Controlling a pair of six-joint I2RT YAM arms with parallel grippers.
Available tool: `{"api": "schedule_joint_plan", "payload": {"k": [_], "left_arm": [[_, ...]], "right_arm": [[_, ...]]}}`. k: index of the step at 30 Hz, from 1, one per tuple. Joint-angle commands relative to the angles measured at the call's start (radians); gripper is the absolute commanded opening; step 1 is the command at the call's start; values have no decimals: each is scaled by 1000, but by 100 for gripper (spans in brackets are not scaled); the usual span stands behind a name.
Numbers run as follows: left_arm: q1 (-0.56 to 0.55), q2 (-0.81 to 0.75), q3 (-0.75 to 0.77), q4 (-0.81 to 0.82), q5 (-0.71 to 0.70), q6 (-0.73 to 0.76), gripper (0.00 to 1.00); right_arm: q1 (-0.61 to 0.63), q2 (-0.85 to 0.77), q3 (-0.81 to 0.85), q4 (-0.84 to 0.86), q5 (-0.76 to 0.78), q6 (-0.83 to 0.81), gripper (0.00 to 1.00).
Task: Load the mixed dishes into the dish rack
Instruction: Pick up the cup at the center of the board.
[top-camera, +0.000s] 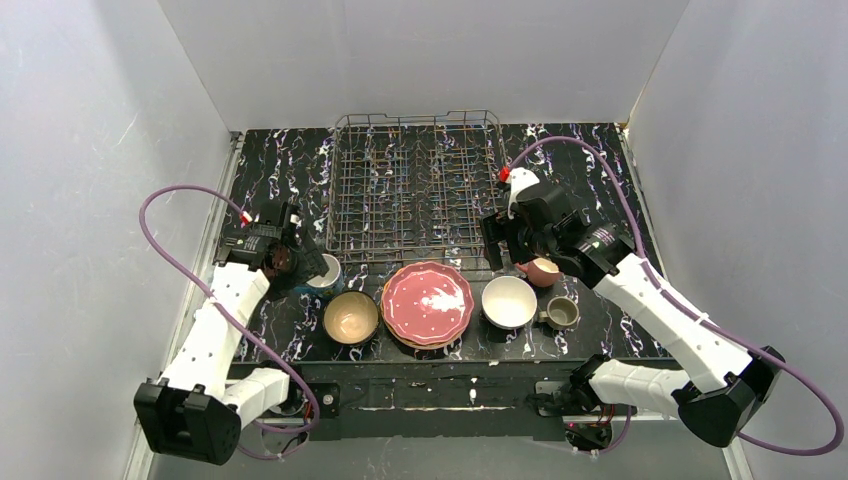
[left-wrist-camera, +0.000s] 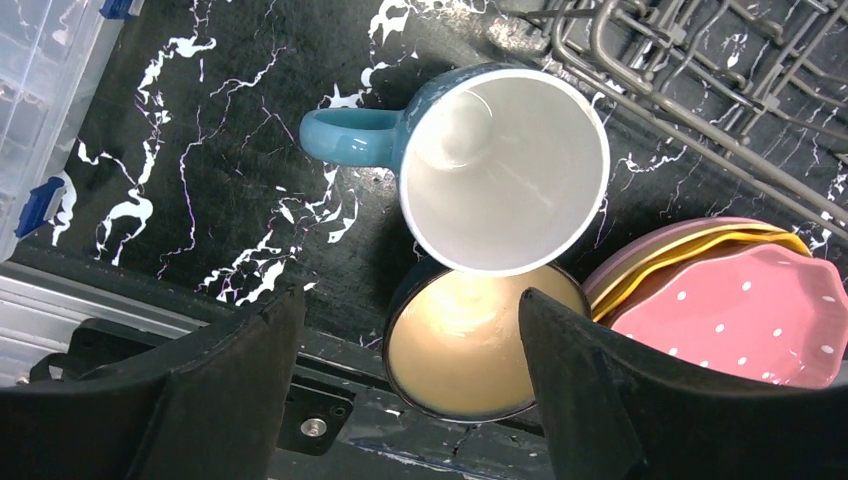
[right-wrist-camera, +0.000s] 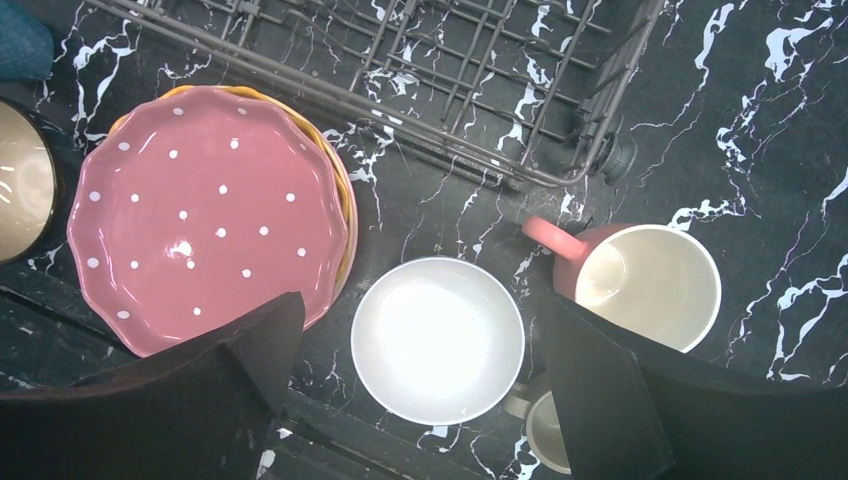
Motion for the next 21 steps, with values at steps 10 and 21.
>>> {"api": "schedule_joint_plan", "payload": {"k": [10, 21], "left_arm": [[39, 100, -24, 11, 20, -72, 64], [39, 207, -62, 89, 22, -82, 39]], "right_arm": [[4, -37, -36, 48, -10, -16, 95], [4, -61, -82, 66, -22, -11, 95]]}}
